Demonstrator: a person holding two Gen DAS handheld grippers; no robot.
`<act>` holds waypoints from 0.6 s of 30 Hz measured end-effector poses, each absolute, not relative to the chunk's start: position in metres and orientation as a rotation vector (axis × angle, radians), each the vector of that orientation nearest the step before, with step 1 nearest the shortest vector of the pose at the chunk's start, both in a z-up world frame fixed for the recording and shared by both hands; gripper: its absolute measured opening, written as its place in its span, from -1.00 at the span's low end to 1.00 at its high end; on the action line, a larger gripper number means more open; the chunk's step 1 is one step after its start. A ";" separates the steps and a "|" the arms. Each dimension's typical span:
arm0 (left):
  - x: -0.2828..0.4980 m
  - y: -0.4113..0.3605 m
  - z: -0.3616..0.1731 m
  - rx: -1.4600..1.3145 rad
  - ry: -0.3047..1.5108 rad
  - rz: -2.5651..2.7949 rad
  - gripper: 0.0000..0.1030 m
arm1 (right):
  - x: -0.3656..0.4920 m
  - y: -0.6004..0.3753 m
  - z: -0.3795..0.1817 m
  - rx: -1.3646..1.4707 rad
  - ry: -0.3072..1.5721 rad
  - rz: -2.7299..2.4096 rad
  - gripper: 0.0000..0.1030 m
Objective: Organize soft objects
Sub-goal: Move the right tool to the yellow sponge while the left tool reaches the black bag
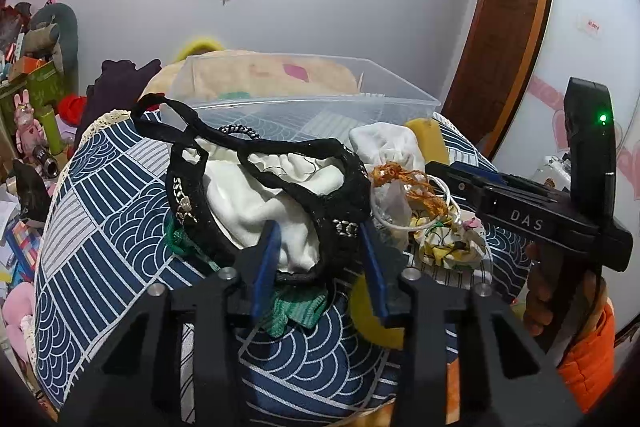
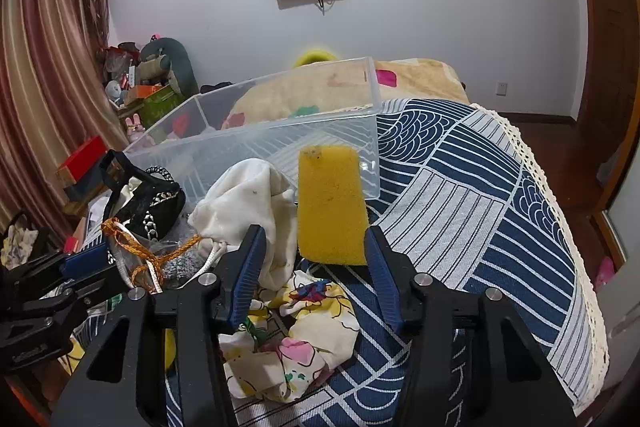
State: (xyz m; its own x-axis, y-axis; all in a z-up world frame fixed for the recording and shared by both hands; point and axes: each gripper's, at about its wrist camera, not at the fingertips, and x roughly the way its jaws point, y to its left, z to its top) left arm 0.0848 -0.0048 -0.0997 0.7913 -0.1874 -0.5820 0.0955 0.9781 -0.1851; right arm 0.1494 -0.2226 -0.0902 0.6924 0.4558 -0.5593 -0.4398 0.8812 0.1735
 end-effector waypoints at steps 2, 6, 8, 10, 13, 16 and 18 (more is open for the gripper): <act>0.084 -0.004 -0.099 -0.162 0.643 -0.166 -0.52 | 0.151 -0.222 -0.092 0.031 0.639 0.504 -0.16; 0.082 -0.002 -0.097 -0.184 0.637 -0.166 -0.67 | 0.152 -0.221 -0.094 0.030 0.645 0.498 -0.53; 0.078 0.000 -0.093 -0.186 0.620 -0.154 -0.70 | 0.153 -0.222 -0.094 0.031 0.650 0.485 -0.77; 0.073 0.002 -0.088 -0.181 0.600 -0.136 -0.71 | 0.154 -0.226 -0.093 0.049 0.653 0.487 -0.77; 0.065 0.004 -0.077 -0.169 0.562 -0.112 -0.72 | 0.153 -0.232 -0.089 0.081 0.661 0.508 -0.77; 0.059 0.009 -0.065 -0.161 0.523 -0.093 -0.73 | 0.148 -0.233 -0.082 0.062 0.631 0.496 -0.66; 0.056 0.014 -0.058 -0.165 0.502 -0.087 -0.73 | 0.147 -0.229 -0.078 0.030 0.612 0.480 -0.42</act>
